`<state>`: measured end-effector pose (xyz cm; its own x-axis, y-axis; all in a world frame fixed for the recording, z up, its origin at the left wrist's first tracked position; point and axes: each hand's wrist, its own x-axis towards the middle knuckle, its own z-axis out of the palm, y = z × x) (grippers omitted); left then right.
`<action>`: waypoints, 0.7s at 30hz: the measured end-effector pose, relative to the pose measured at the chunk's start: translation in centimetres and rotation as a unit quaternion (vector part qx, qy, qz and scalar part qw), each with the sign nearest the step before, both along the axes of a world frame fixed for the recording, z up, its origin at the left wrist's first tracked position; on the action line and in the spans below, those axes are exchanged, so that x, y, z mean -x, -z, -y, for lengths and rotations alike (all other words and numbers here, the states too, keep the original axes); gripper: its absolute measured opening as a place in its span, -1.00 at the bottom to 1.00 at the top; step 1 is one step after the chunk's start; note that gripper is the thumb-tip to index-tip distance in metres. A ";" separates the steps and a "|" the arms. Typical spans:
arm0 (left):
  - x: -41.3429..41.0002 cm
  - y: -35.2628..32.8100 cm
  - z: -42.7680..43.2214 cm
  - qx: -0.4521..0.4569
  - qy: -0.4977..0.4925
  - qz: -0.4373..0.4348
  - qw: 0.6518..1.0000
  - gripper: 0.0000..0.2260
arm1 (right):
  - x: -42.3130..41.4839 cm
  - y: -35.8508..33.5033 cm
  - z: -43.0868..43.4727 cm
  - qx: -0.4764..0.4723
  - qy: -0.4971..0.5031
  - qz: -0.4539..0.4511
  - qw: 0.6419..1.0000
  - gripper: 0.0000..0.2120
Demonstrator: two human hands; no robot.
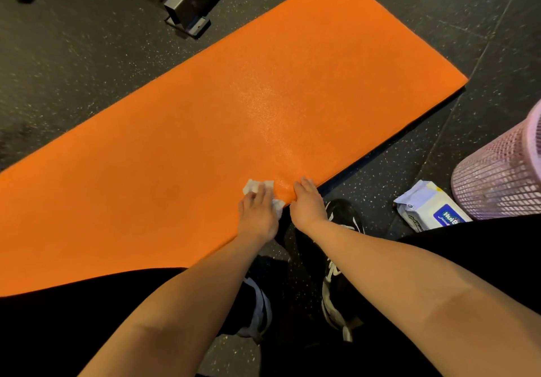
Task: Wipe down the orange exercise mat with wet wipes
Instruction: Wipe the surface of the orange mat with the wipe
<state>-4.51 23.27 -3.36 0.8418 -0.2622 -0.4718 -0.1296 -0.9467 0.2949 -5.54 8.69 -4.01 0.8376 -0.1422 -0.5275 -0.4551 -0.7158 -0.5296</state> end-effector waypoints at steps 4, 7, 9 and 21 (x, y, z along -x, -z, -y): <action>0.0 0.5 2.1 0.033 0.087 -0.043 0.995 -0.51 | 0.3 0.1 0.4 -0.120 0.105 0.019 0.987 -0.50; 0.1 0.7 1.3 0.022 0.106 -0.017 0.994 -0.51 | 0.7 0.4 0.3 -0.097 0.079 0.019 0.992 -0.46; 0.1 0.9 0.0 0.005 0.062 0.009 0.998 -0.50 | 0.7 0.8 0.1 -0.067 0.057 0.015 0.996 -0.44; 0.4 1.6 2.4 0.034 0.082 -0.024 0.996 -0.35 | 0.5 -0.1 0.4 -0.125 0.104 0.020 0.986 -0.51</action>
<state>-4.86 20.82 -4.99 0.7621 -0.4278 -0.4860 -0.2659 -0.8912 0.3675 -6.04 8.32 -3.91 0.8253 -0.1829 -0.5343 -0.5530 -0.4534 -0.6990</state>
